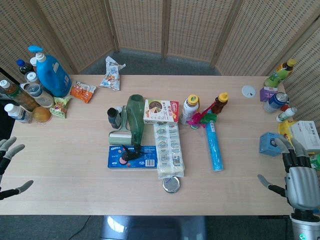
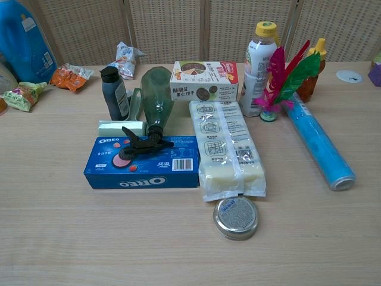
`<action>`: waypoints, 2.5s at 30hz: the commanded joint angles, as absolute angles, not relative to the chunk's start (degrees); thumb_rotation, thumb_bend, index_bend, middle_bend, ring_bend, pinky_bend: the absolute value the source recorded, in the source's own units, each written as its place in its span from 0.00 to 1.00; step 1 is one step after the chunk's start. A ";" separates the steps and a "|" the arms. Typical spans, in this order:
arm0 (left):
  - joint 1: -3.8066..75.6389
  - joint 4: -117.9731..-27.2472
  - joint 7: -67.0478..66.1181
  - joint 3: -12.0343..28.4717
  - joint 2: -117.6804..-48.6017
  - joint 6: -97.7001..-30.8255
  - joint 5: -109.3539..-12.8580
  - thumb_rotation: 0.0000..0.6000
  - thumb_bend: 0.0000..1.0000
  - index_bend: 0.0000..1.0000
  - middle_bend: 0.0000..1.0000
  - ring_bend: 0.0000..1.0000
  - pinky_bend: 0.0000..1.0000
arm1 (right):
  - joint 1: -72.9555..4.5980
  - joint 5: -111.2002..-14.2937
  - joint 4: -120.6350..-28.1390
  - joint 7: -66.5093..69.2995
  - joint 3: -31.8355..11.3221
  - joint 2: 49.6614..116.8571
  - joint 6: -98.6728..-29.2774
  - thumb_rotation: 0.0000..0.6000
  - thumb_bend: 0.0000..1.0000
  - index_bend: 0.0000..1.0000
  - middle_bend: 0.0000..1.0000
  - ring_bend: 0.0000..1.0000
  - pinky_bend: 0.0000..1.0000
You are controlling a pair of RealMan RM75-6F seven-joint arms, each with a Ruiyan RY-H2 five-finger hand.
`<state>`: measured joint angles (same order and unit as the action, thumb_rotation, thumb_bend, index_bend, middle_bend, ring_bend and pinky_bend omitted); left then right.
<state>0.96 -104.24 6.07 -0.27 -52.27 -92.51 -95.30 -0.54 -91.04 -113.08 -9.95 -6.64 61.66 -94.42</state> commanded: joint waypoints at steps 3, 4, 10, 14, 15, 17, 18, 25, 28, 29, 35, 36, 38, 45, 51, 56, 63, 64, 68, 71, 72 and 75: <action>1.30 -103.66 6.15 -0.27 -52.44 -91.69 -94.86 1.00 0.00 0.17 0.00 0.00 0.00 | -0.58 -91.14 -113.04 -10.43 -6.54 61.88 -94.31 1.00 0.00 0.00 0.11 0.00 0.00; 1.42 -103.49 6.18 -0.26 -52.48 -91.46 -94.78 1.00 0.00 0.17 0.00 0.00 0.00 | -0.57 -91.15 -113.07 -10.52 -6.52 61.91 -94.30 1.00 0.00 0.00 0.11 0.00 0.00; 3.54 -100.91 5.12 0.11 -54.13 -89.45 -96.62 1.00 0.00 0.17 0.00 0.00 0.00 | -0.36 -91.08 -113.33 -10.64 -6.66 61.90 -94.74 1.00 0.00 0.00 0.11 0.00 0.00; 8.09 -96.17 1.39 1.64 -57.22 -85.99 -100.07 1.00 0.00 0.16 0.00 0.00 0.00 | -0.43 -90.35 -113.44 -10.12 -6.92 61.74 -94.51 1.00 0.00 0.00 0.11 0.00 0.00; 9.38 -94.60 0.69 2.31 -58.27 -85.69 -101.23 1.00 0.00 0.14 0.00 0.00 0.00 | -0.46 -90.22 -113.43 -10.01 -7.01 61.69 -94.50 1.00 0.00 0.00 0.11 0.00 0.00; 12.36 -91.48 0.37 3.29 -60.39 -84.45 -103.64 1.00 0.00 0.08 0.00 0.00 0.00 | -0.48 -89.88 -113.42 -9.75 -7.20 61.60 -94.50 1.00 0.00 0.00 0.11 0.00 0.00; 13.68 -90.41 0.22 3.61 -61.05 -83.64 -104.48 1.00 0.00 0.06 0.00 0.00 0.00 | -0.47 -89.77 -113.45 -9.59 -7.24 61.55 -94.50 1.00 0.00 0.00 0.11 0.00 0.00; 23.97 -88.09 -7.33 6.33 -63.94 -73.31 -107.25 1.00 0.00 0.01 0.00 0.00 0.00 | -0.32 -89.54 -113.67 -8.60 -7.42 61.07 -94.72 1.00 0.00 0.00 0.11 0.00 0.00; 27.89 -89.70 -12.69 6.76 -64.63 -67.24 -107.37 1.00 0.00 0.00 0.00 0.00 0.00 | -0.20 -89.60 -113.70 -8.03 -7.48 60.80 -94.97 1.00 0.00 0.00 0.11 0.00 0.00; 29.17 -90.54 -14.88 6.87 -65.02 -64.88 -107.02 1.00 0.00 0.00 0.00 0.00 0.00 | -0.14 -89.55 -113.70 -7.72 -7.54 60.68 -95.08 1.00 0.00 0.00 0.11 0.00 0.00; 34.04 -93.10 -24.46 7.84 -68.09 -56.01 -103.76 1.00 0.00 0.00 0.00 0.00 0.00 | 0.08 -88.89 -113.59 -5.68 -7.81 59.86 -95.24 1.00 0.00 0.00 0.11 0.00 0.00; 34.74 -93.21 -25.65 8.11 -68.50 -54.94 -103.15 1.00 0.00 0.00 0.00 0.00 0.00 | 0.10 -88.76 -113.59 -5.45 -7.87 59.77 -95.27 1.00 0.00 0.00 0.11 0.00 0.00; 36.46 -93.41 -28.50 9.01 -69.26 -52.50 -101.59 1.00 0.00 0.00 0.00 0.00 0.00 | 0.13 -88.41 -113.57 -4.98 -8.00 59.56 -95.25 1.00 0.00 0.00 0.11 0.00 0.00; 41.45 -92.35 -35.63 10.17 -71.19 -46.21 -98.25 1.00 0.00 0.00 0.00 0.00 0.00 | 0.18 -87.75 -113.80 -3.82 -8.26 59.03 -95.16 1.00 0.00 0.00 0.11 0.00 0.00; 43.97 -88.35 -37.19 8.61 -74.65 -43.91 -97.11 1.00 0.00 0.00 0.00 0.00 0.00 | 0.22 -87.39 -113.88 -2.69 -8.30 58.52 -94.94 1.00 0.00 0.00 0.11 0.00 0.00; 45.51 -84.12 -36.82 7.26 -78.69 -43.33 -96.30 1.00 0.00 0.00 0.00 0.00 0.00 | 0.18 -86.94 -113.93 -2.10 -8.45 58.33 -94.77 1.00 0.00 0.00 0.11 0.00 0.00; 47.60 -79.81 -36.91 6.51 -83.65 -42.73 -94.78 1.00 0.00 0.00 0.00 0.00 0.00 | 0.15 -86.26 -113.87 -1.42 -8.60 58.04 -94.51 1.00 0.00 0.00 0.11 0.00 0.00; 47.88 -79.36 -36.99 6.44 -84.11 -42.67 -94.64 1.00 0.00 0.00 0.00 0.00 0.00 | 0.15 -86.12 -113.85 -1.28 -8.65 57.98 -94.48 1.00 0.00 0.00 0.11 0.00 0.00; 49.01 -77.77 -37.62 6.02 -85.87 -42.06 -93.75 1.00 0.00 0.00 0.00 0.00 0.00 | 0.16 -85.54 -113.68 -0.42 -8.89 57.75 -94.43 1.00 0.00 0.00 0.11 0.00 0.00; 49.58 -76.98 -38.13 5.60 -86.87 -41.70 -93.06 1.00 0.00 0.00 0.00 0.00 0.00 | 0.14 -85.07 -113.57 0.14 -9.15 57.59 -94.41 1.00 0.00 0.00 0.11 0.00 0.00; 49.74 -76.77 -38.34 5.47 -87.09 -41.63 -92.90 1.00 0.00 0.00 0.00 0.00 0.00 | 0.14 -84.98 -113.53 0.28 -9.22 57.57 -94.43 1.00 0.00 0.00 0.11 0.00 0.00; 50.17 -76.21 -38.93 5.14 -87.62 -41.38 -92.18 1.00 0.00 0.00 0.00 0.00 0.00 | 0.14 -84.84 -113.44 0.65 -9.34 57.50 -94.49 1.00 0.00 0.00 0.11 0.00 0.00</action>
